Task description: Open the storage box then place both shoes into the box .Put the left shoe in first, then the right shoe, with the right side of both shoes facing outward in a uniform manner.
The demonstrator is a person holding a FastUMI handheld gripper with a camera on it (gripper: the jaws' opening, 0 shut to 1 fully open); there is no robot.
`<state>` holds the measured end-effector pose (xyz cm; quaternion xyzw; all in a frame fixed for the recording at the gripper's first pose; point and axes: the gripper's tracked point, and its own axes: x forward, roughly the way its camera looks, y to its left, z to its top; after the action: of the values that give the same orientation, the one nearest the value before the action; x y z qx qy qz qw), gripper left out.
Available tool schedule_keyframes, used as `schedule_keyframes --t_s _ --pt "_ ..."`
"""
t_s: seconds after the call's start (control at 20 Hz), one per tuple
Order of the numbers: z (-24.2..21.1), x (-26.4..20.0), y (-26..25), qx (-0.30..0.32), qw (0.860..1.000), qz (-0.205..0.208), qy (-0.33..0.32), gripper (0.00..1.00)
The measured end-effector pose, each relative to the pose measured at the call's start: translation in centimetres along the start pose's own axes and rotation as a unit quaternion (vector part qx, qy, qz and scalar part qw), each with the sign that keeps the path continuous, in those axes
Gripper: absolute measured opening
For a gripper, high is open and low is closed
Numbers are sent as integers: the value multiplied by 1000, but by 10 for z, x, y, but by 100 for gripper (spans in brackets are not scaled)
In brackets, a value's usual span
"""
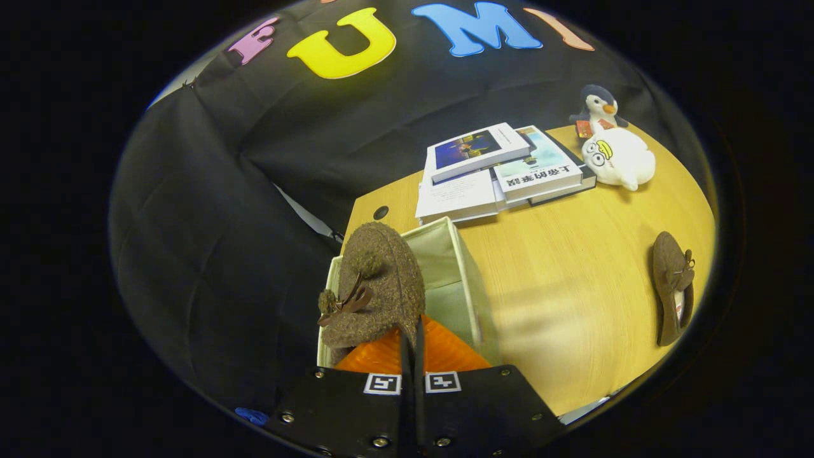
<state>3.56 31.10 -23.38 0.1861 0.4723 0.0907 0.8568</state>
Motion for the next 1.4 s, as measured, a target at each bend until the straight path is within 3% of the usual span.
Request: schedule_keyframes --t_s 0.55,0.95,1.15,1.3,1.4 --pt "-47 65 8 -2 998 -29 62 0" --pt "-74 77 16 -29 995 -28 92 1" --pt "-81 69 42 -29 994 37 102 46" --pt "-77 46 46 -54 992 66 98 98" --pt "-67 29 47 -75 991 80 79 98"
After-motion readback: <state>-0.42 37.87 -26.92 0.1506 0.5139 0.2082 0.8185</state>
